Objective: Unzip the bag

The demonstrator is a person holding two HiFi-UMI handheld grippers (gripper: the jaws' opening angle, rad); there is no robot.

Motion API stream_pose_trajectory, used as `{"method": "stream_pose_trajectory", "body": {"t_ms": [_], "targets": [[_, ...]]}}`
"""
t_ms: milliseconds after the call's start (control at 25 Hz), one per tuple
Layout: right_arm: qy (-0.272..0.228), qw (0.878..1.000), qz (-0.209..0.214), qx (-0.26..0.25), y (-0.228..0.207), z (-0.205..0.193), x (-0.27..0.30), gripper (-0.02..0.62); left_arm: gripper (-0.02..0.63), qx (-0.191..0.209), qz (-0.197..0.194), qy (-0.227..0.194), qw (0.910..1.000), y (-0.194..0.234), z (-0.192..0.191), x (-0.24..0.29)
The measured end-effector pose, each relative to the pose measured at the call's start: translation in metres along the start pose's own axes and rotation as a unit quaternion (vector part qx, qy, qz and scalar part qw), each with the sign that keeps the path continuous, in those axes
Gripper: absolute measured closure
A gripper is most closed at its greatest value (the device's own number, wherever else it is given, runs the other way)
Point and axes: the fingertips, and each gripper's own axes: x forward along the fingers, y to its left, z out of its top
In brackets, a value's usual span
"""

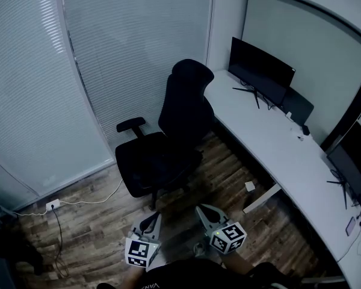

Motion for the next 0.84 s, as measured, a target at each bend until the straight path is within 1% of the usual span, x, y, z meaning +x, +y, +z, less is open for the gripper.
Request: {"method": "stream_pose_trajectory", "body": {"t_ms": [440, 840], "targets": [[0.0, 1.0, -0.014, 0.001, 0.014, -0.01, -0.011, 0.552, 0.588, 0.004, -0.019, -0.003, 0.9998, -0.008, -0.004, -0.015], [0.002, 1.0, -0.019, -0.004, 0.016, -0.009, -0.01, 0.552, 0.588, 0.006, -0.031, -0.004, 0.9995, -0.008, -0.004, -0.017]]}}
